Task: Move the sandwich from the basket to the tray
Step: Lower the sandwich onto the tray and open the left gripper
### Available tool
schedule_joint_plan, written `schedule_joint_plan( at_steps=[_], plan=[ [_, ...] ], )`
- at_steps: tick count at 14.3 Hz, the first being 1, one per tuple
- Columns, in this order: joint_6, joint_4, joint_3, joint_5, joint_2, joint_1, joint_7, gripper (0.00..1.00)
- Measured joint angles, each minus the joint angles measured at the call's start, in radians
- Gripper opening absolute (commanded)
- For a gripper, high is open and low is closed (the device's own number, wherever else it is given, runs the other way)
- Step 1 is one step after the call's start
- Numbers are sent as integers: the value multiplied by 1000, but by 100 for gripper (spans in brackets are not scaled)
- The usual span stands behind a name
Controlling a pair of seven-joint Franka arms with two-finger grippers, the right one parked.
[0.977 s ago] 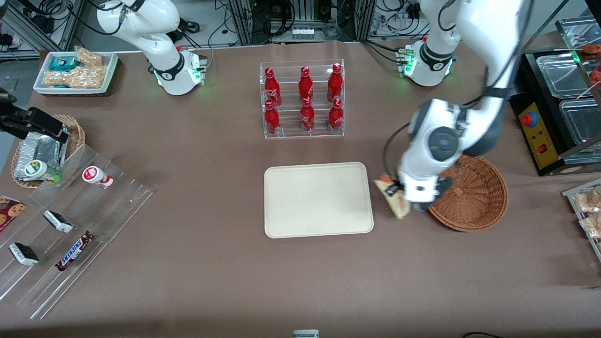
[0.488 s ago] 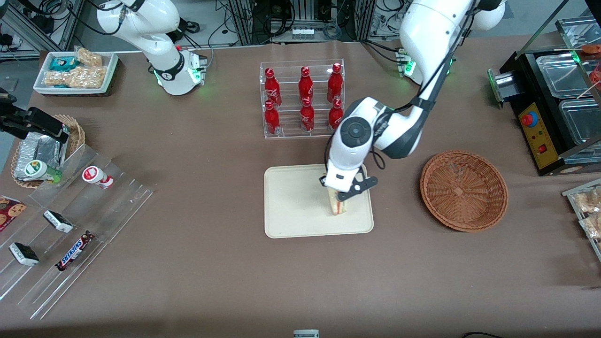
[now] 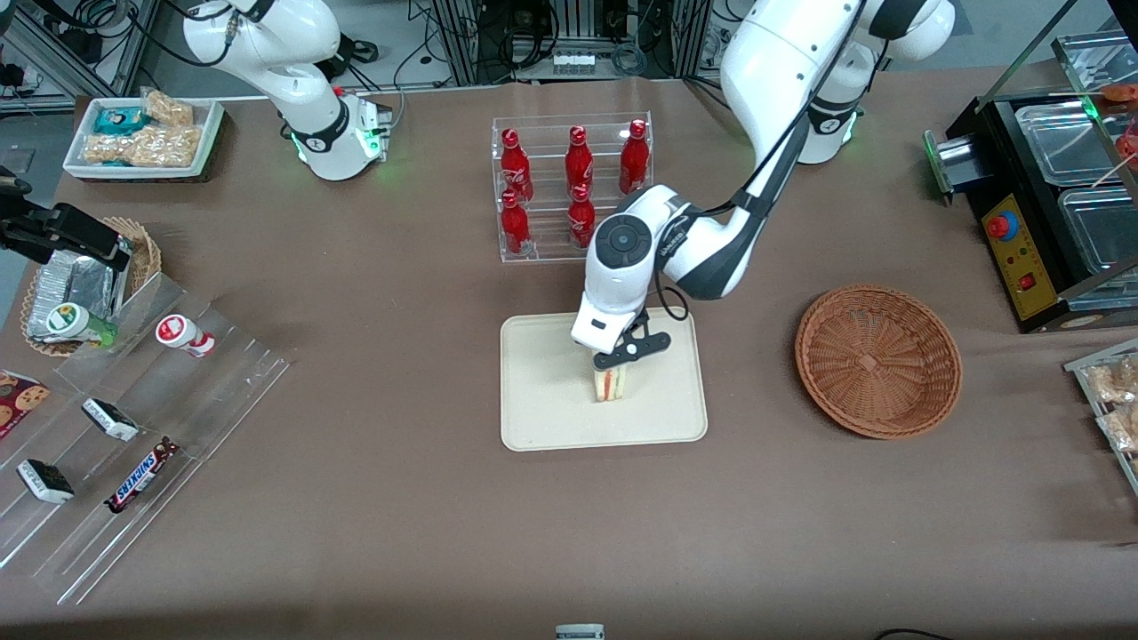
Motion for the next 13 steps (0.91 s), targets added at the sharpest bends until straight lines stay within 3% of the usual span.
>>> schedule_joint_plan(
  at_steps=[1, 2, 8, 13],
  plan=[
    [8, 0, 0, 3, 12, -4, 0, 48],
    [15, 1, 0, 4, 21, -5, 1, 99],
    [6, 49, 6, 5, 4, -5, -1, 100],
    [-175, 101, 22, 22, -130, 14, 45, 100]
  ],
)
